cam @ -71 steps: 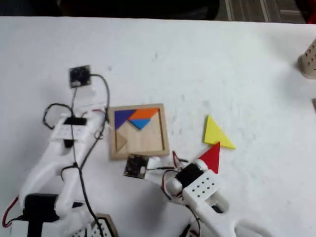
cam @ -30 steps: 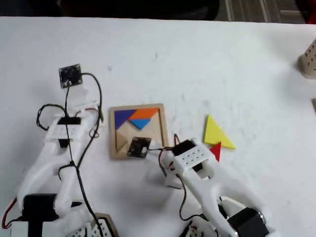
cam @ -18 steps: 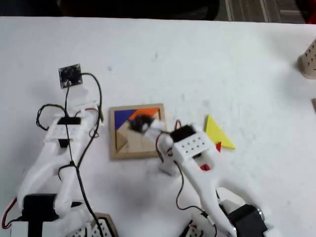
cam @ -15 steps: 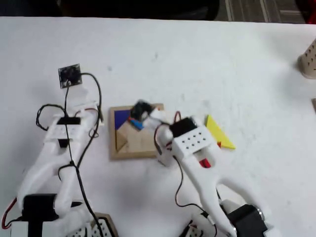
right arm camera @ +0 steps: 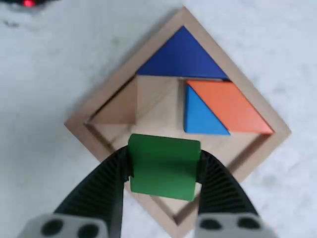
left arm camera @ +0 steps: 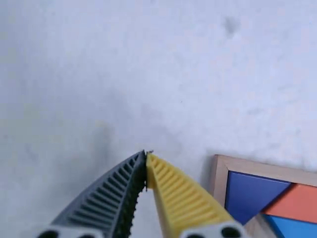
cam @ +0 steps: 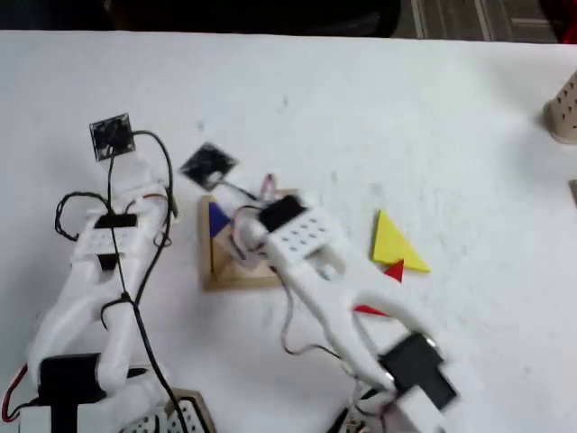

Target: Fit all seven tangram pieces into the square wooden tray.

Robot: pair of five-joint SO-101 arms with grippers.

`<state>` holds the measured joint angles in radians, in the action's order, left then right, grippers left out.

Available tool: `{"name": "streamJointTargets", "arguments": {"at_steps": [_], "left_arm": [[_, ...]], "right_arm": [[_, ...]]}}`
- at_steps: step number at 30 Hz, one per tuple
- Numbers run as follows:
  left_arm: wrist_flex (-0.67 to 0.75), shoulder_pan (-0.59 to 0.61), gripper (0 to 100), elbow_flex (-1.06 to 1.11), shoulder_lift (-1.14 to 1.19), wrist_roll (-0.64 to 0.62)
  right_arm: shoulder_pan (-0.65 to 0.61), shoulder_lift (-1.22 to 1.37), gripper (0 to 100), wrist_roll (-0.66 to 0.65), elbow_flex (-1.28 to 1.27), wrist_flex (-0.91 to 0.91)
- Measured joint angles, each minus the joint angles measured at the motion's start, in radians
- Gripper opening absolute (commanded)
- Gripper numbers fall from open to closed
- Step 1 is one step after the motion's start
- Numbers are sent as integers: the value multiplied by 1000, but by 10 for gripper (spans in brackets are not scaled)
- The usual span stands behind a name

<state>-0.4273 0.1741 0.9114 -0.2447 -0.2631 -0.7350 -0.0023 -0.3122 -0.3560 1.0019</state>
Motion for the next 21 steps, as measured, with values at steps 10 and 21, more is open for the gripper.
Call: {"name": "streamJointTargets", "arguments": {"at_steps": [10, 21], "left_arm": [[0, 12, 20, 0, 2, -3], [0, 6, 20, -9, 0, -2]], "right_arm": [[-9, 434, 206, -3, 420, 89], [-5, 543, 209, -12, 678, 353]]}}
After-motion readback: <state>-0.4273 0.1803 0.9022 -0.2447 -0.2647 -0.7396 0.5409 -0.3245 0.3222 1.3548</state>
